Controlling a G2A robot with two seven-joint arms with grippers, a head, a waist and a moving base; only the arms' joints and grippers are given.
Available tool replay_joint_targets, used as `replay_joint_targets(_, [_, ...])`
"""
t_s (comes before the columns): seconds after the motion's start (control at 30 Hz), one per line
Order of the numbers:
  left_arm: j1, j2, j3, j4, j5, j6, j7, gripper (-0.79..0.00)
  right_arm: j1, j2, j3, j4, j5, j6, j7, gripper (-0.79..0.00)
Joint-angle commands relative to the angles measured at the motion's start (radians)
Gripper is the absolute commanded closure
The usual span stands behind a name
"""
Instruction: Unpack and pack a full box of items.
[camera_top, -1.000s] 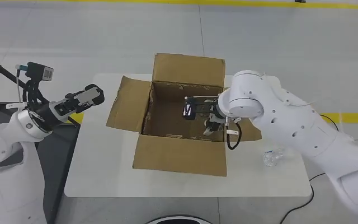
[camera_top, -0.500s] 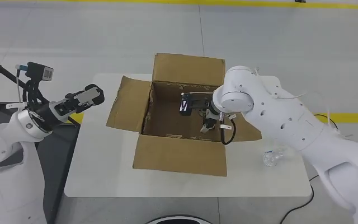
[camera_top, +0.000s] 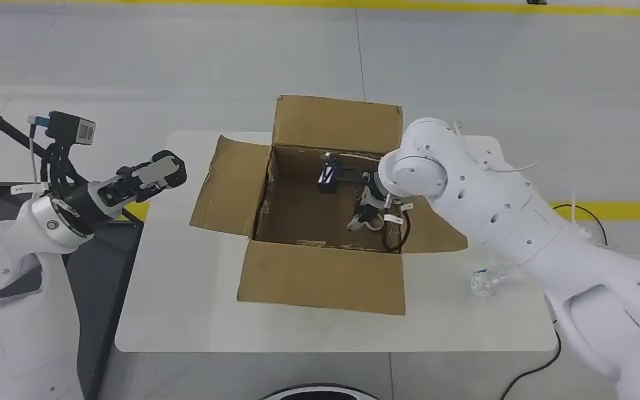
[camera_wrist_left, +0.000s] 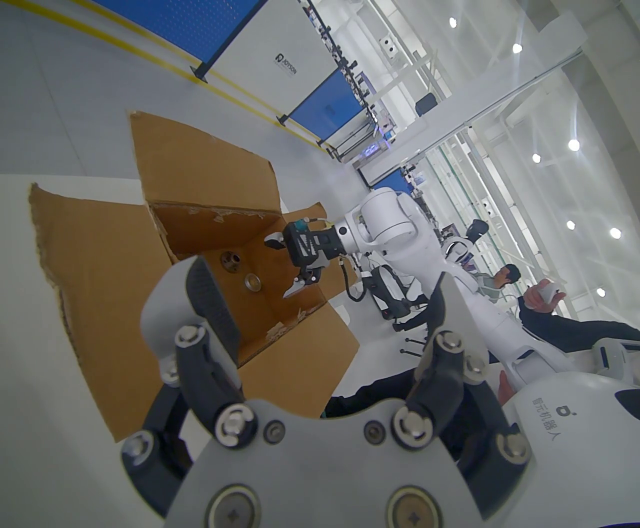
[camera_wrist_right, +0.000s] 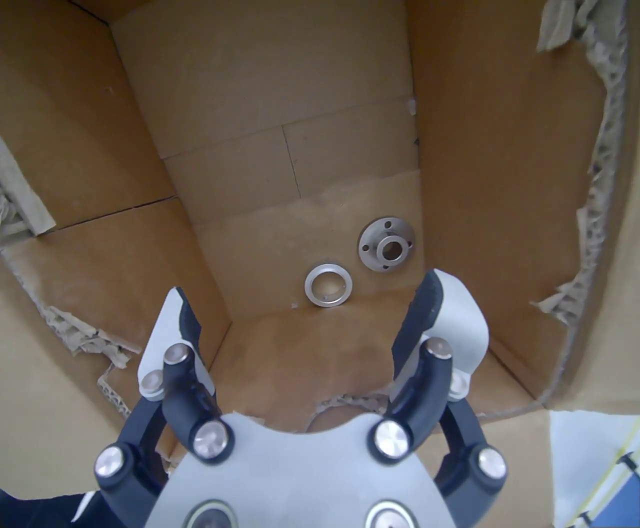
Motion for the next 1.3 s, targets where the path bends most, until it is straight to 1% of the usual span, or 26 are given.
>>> replay_joint_targets(0.0, [0.0, 0.0, 0.0, 0.0, 0.0, 0.0, 0.0, -0.785, 0.002, -0.021, -0.004, 0.045, 0.028, 0.012, 0.028, -0.785])
replay_joint_targets(0.13, [0.0, 0.0, 0.0, 0.0, 0.0, 0.0, 0.0, -0.785, 0.009, -0.062, -0.016, 0.115, 0.03, 0.016, 0.042, -0.785])
replay_joint_targets(0.37, [0.0, 0.0, 0.0, 0.0, 0.0, 0.0, 0.0, -0.785, 0.001, -0.13, -0.033, 0.229, 0.006, 0.006, 0.004, -0.785])
replay_joint_targets(0.63, [0.0, 0.0, 0.0, 0.0, 0.0, 0.0, 0.0, -0.785, 0.001, -0.13, -0.033, 0.229, 0.006, 0.006, 0.004, -0.785])
replay_joint_targets(0.7, [0.0, 0.0, 0.0, 0.0, 0.0, 0.0, 0.0, -0.785, -0.016, -0.13, -0.036, 0.226, 0.003, -0.006, -0.012, -0.785])
replay_joint_targets(0.83, [0.0, 0.0, 0.0, 0.0, 0.0, 0.0, 0.0, -0.785, -0.021, -0.136, -0.041, 0.237, -0.066, -0.028, -0.041, -0.785])
replay_joint_targets(1.07, [0.0, 0.0, 0.0, 0.0, 0.0, 0.0, 0.0, -0.785, -0.019, -0.152, -0.038, 0.28, -0.124, -0.074, -0.054, -0.785])
replay_joint_targets(1.1, [0.0, 0.0, 0.0, 0.0, 0.0, 0.0, 0.0, -0.785, -0.019, -0.155, -0.037, 0.289, -0.132, -0.08, -0.059, -0.742])
replay_joint_targets(1.13, [0.0, 0.0, 0.0, 0.0, 0.0, 0.0, 0.0, -0.785, -0.018, -0.158, -0.036, 0.297, -0.139, -0.085, -0.061, -0.68])
replay_joint_targets(1.17, [0.0, 0.0, 0.0, 0.0, 0.0, 0.0, 0.0, -0.785, -0.017, -0.161, -0.037, 0.303, -0.148, -0.092, -0.063, -0.64])
replay_joint_targets(1.2, [0.0, 0.0, 0.0, 0.0, 0.0, 0.0, 0.0, -0.785, -0.018, -0.164, -0.036, 0.313, -0.152, -0.098, -0.067, -0.622])
replay_joint_targets(1.27, [0.0, 0.0, 0.0, 0.0, 0.0, 0.0, 0.0, -0.785, -0.018, -0.172, -0.036, 0.329, -0.164, -0.105, -0.07, -0.613])
